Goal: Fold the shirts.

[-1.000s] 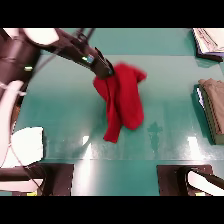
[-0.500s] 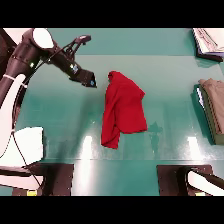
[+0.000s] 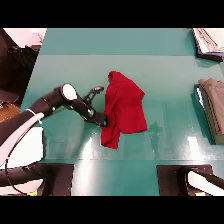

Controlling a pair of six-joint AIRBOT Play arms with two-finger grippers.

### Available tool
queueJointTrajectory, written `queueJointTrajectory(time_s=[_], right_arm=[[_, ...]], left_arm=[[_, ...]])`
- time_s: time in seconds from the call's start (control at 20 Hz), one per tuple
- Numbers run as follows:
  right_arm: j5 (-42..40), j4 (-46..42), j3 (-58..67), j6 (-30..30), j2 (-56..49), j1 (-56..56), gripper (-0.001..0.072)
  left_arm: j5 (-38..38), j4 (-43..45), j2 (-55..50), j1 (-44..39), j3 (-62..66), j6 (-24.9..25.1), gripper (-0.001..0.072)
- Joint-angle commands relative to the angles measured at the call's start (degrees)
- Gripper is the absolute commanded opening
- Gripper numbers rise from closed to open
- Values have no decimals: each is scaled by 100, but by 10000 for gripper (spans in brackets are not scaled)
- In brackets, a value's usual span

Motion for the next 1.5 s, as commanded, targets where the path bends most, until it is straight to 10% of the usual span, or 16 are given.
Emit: queueJointTrajectory(time_s=[0.0, 0.05, 0.1, 0.15, 0.2, 0.6, 0.75, 1.45], right_arm=[[7, 2, 7, 2, -2, 0, 15], [7, 2, 7, 2, -2, 2, 15], [7, 4, 7, 2, -2, 2, 15], [7, 7, 7, 2, -2, 4, 15], [7, 13, 7, 2, -2, 4, 15], [188, 1403, 7, -57, -597, 531, 37], [267, 1506, 4, -57, -1325, 1040, 473], [-1650, 3150, 7, -286, -4789, 2785, 489]], left_arm=[[575, -94, 35, -402, -409, -155, 661], [566, -96, 35, -402, -409, -184, 659], [533, -92, 35, -402, -409, -192, 471], [492, -92, 35, -402, -404, -173, 132], [411, -68, 37, -400, -374, -138, 25], [-479, 2243, 1593, 721, 1523, -474, 26], [-474, 2485, 2107, 1272, 2063, -468, 25], [-1126, 2524, 2212, 1478, 2131, -476, 26]])
